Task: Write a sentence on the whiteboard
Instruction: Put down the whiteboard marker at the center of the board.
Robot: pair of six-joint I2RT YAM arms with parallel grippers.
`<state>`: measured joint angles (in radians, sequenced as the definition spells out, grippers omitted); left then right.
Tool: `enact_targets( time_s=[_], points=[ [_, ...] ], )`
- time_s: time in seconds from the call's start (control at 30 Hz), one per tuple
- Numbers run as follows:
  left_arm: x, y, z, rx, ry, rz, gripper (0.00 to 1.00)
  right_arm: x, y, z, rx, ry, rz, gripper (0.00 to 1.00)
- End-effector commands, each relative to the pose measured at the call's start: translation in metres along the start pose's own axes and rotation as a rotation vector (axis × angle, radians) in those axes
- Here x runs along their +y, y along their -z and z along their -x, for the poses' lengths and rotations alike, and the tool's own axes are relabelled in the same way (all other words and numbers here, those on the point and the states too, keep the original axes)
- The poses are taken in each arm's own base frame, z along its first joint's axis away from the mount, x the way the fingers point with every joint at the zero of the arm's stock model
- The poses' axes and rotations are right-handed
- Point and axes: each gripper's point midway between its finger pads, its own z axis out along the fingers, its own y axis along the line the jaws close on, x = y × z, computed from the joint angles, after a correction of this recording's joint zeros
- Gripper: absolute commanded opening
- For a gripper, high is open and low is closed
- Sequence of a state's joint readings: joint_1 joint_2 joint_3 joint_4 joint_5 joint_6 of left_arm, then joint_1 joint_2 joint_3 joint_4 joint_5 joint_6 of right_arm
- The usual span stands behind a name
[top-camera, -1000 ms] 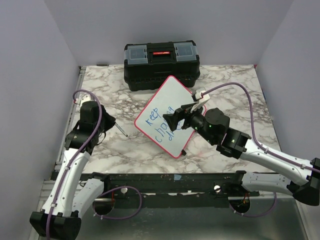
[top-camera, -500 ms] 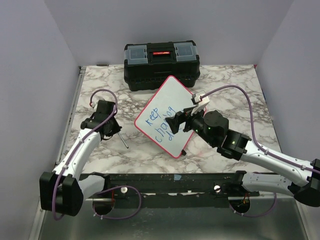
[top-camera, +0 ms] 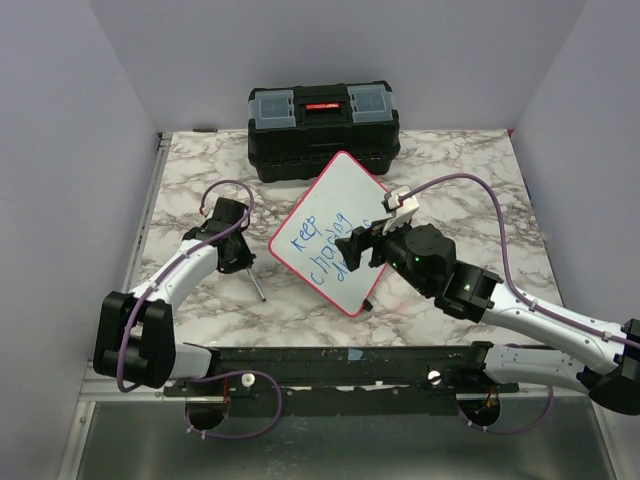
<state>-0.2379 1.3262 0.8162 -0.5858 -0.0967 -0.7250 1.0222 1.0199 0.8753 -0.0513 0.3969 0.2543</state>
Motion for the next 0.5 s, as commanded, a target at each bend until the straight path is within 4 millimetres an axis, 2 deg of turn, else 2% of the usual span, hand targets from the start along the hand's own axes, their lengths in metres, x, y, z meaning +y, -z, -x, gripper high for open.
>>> enact_targets(
  time_s=[0.0, 0.07, 0.17, 0.23, 0.33, 0.4, 0.47],
  points=[
    [-0.004, -0.009, -0.006, 0.009, -0.011, -0.026, 0.02, -0.007, 0.004, -0.006, 0.009, 0.026, -0.026, 1.00],
    [-0.004, -0.010, -0.007, 0.008, -0.012, -0.036, 0.09, -0.007, 0.005, -0.006, 0.010, 0.028, -0.026, 1.00],
    [-0.005, -0.009, -0.006, -0.006, -0.014, -0.047, 0.25, -0.007, 0.005, -0.004, 0.007, 0.027, -0.027, 1.00],
    [-0.006, -0.007, -0.005, -0.022, -0.015, -0.059, 0.38, -0.008, 0.006, -0.005, 0.009, 0.028, -0.028, 1.00],
    [-0.004, -0.003, -0.002, -0.051, -0.013, -0.066, 0.62, -0.009, 0.006, -0.005, 0.008, 0.027, -0.031, 1.00],
    [-0.004, -0.001, -0.001, -0.063, -0.014, -0.069, 0.69, -0.009, 0.007, -0.005, 0.010, 0.027, -0.031, 1.00],
    [-0.004, 0.001, 0.000, -0.066, -0.014, -0.069, 0.71, -0.009, 0.007, -0.004, 0.008, 0.024, -0.032, 1.00]
  ],
)
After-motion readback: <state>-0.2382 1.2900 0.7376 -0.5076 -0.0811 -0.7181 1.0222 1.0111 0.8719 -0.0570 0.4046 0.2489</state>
